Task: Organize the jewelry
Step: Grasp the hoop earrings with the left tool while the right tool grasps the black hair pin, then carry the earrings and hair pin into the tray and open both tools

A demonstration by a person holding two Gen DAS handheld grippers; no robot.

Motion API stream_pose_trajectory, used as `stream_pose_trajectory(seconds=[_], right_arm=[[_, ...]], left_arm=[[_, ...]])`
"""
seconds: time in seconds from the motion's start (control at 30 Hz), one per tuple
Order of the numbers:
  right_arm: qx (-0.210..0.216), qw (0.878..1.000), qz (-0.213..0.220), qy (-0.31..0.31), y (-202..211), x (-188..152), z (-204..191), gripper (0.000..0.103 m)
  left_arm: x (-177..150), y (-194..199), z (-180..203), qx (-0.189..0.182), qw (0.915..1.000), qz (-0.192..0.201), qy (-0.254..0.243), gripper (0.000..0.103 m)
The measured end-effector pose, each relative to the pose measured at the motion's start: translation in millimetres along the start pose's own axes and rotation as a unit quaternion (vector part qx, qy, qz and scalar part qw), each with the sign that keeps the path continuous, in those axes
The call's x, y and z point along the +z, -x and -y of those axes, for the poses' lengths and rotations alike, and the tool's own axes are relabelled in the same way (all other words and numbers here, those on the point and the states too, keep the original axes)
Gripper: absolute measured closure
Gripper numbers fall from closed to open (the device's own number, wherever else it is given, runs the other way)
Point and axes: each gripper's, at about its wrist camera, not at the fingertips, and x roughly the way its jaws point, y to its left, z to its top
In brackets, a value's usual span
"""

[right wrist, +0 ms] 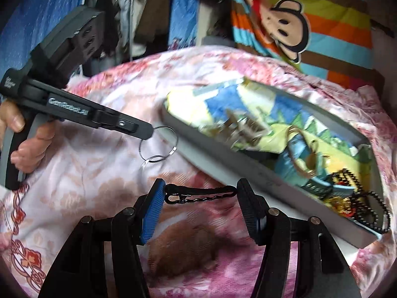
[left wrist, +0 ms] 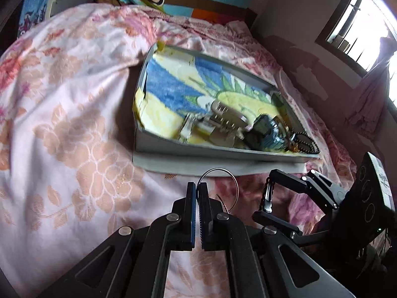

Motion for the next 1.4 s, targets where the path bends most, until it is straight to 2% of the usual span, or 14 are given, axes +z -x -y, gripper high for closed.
stream_pose_trajectory(seconds=[0.13, 0.33, 0.47, 0.6, 0.67, 0.8, 0.93, 1.0, 1.07, 1.13, 1.3, 1.37, 1.4], right_arm=[[-0.025, 0.999, 0.029, -0.017, 4, 14, 11, 0.049], [-0.056, 0.994, 0.068, -0.064, -4, 46, 29, 0.049], [-0.092, 0.991, 0.062, -0.072, -23, 60, 38, 0.049], [-0.111, 0.990, 0.038, -0.078, -44, 61, 43, 0.049], [-0.122, 0.989, 0.028, -0.080, -53, 59, 44, 0.049], [-0.132, 0.988, 0.032, -0.072, -55, 56, 42, 0.048], [-0.134, 0.988, 0.031, -0.074, -56, 56, 43, 0.048], [-0.137, 0.987, 0.028, -0.078, -55, 56, 45, 0.046], [-0.140, 0.986, 0.026, -0.083, -54, 56, 47, 0.040], [-0.141, 0.986, 0.022, -0.090, -53, 55, 49, 0.039], [-0.153, 0.983, 0.025, -0.094, -38, 52, 51, 0.038], [-0.158, 0.982, 0.029, -0.096, -27, 52, 51, 0.028], [-0.159, 0.982, 0.036, -0.098, -18, 51, 52, 0.028]], left_arm=[[13, 18, 13, 0.003, 0.9992, 0.039, -0.009, 0.100], [44, 35, 11, 0.011, 0.9942, 0.105, 0.021, 0.100], [60, 30, -3, 0.009, 0.9869, 0.154, 0.047, 0.100], [55, 2, -18, 0.022, 0.9883, 0.140, 0.058, 0.100], [52, -12, -27, 0.041, 0.9890, 0.130, 0.058, 0.100], [50, -24, -35, 0.051, 0.9900, 0.112, 0.068, 0.100], [49, -25, -29, 0.063, 0.9909, 0.105, 0.056, 0.100], [49, -26, -27, 0.071, 0.9908, 0.103, 0.051, 0.100], [49, -28, -24, 0.074, 0.9916, 0.095, 0.047, 0.099], [47, -28, -22, 0.071, 0.9923, 0.091, 0.045, 0.088], [45, -21, -15, 0.067, 0.9923, 0.095, 0.042, 0.080], [43, -13, -9, 0.067, 0.9915, 0.105, 0.039, 0.071], [42, -8, -6, 0.066, 0.9911, 0.110, 0.037, 0.058]])
